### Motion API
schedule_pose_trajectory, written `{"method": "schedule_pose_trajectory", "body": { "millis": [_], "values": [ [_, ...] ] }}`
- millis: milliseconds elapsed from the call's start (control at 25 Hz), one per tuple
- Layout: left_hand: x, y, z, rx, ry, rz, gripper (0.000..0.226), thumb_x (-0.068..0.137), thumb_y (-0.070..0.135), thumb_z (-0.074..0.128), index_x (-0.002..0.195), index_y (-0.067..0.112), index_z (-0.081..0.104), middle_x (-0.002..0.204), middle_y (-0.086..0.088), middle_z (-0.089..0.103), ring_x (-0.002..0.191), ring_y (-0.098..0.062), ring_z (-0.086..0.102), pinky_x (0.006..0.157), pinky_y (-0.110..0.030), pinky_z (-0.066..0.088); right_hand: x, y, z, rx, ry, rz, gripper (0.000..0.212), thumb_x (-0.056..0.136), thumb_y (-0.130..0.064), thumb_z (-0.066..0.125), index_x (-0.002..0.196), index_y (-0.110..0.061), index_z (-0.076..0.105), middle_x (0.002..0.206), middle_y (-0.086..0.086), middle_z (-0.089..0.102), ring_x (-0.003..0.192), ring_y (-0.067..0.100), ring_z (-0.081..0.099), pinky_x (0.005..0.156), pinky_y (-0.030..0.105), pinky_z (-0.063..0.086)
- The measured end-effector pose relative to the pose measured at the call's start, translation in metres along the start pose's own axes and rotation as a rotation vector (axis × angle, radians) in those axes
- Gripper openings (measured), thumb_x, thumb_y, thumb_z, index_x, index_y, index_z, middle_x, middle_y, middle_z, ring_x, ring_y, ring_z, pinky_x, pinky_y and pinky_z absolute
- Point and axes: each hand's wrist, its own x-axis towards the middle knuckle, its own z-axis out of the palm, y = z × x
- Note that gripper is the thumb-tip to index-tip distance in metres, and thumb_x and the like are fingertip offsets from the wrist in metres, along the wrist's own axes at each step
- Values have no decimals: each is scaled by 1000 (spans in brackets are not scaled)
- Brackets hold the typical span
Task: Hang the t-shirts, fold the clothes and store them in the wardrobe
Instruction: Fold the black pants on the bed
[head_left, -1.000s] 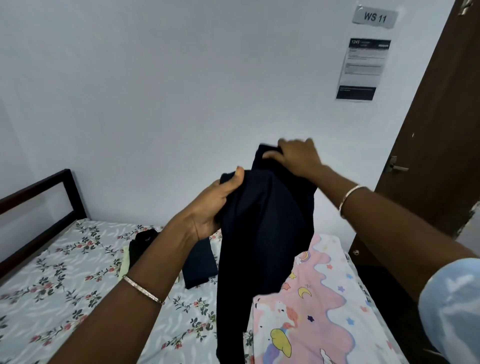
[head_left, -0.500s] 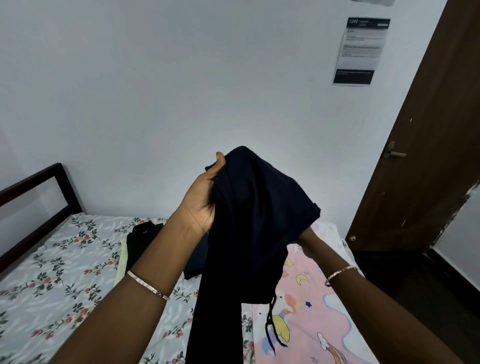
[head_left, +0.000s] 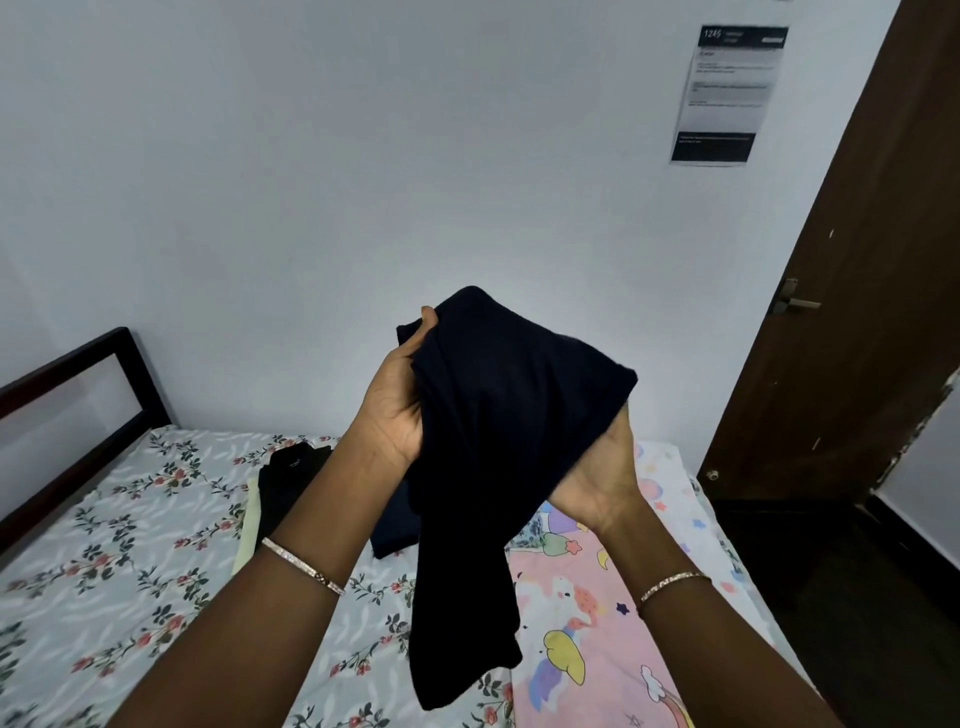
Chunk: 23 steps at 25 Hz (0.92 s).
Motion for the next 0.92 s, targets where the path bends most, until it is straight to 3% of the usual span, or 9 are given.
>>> {"method": "schedule_pose_trajectory", "body": {
  "millis": [80, 200, 280, 360, 480, 600, 720, 800, 920],
  "values": [
    [0, 5, -4, 43, 14, 27, 61, 103, 39, 43, 63, 9, 77, 76, -5, 75, 73, -17, 75, 68, -30, 62, 2, -8, 7, 50, -25, -5, 90, 83, -87, 36, 134, -18, 64, 145, 10, 56, 131, 33, 54, 106, 49, 46],
    [6, 17, -16, 54, 57, 4, 38, 100, 40, 53, 104, 7, 72, 97, -8, 75, 92, -22, 73, 78, -37, 61, 2, -9, 12, 2, -37, 9, 77, 86, -79, 47, 129, -18, 66, 142, 11, 57, 133, 31, 53, 107, 47, 45],
    [13, 26, -26, 110, 100, -68, 38, 99, 40, 55, 113, 7, 68, 99, -9, 74, 92, -24, 73, 79, -38, 62, 8, -14, 11, -61, -18, -42, 51, 84, -53, 71, 118, -15, 67, 130, 12, 63, 126, 31, 56, 105, 45, 47],
    [20, 34, -34, 157, 150, -162, 34, 99, 38, 55, 103, 6, 67, 85, -6, 72, 71, -18, 71, 60, -25, 61, 12, -21, 12, -91, 27, -122, 29, 83, -30, 72, 104, -11, 70, 113, 13, 69, 111, 31, 65, 96, 42, 54],
    [30, 42, -45, 284, 230, -245, 28, 97, 37, 58, 88, 11, 61, 72, 2, 63, 48, -9, 55, 34, -13, 35, 18, -29, 12, -148, 119, -96, 18, 93, -17, 64, 102, -6, 74, 109, 14, 73, 99, 29, 72, 85, 41, 60],
    [39, 50, -66, 578, 307, -245, 30, 91, 48, 63, 87, 18, 61, 74, 3, 64, 58, -12, 56, 42, -19, 36, 21, -41, 8, -368, 179, -39, 38, 93, -26, 68, 123, -2, 66, 129, 19, 65, 111, 30, 68, 94, 43, 57],
    [39, 51, -76, 685, 307, -196, 32, 87, 53, 66, 90, 21, 64, 80, 4, 71, 77, -16, 63, 73, -31, 47, 23, -49, 9, -559, 133, -42, 49, 95, -27, 66, 130, 6, 58, 133, 23, 61, 116, 32, 65, 97, 41, 55],
    [35, 48, -77, 654, 205, -124, 26, 85, 47, 70, 93, 23, 69, 87, 4, 73, 82, -16, 66, 89, -35, 47, 23, -53, 16, -522, 86, -40, 48, 97, -26, 62, 133, 5, 56, 133, 21, 62, 116, 29, 65, 96, 39, 55],
    [31, 40, -80, 745, -3, -18, 24, 84, 20, 73, 108, 24, 70, 101, 3, 74, 93, -15, 69, 94, -37, 49, 28, -63, 24, -416, 51, -31, 48, 93, -25, 66, 133, 1, 59, 130, 18, 65, 122, 29, 62, 101, 40, 53]
  ]
}}
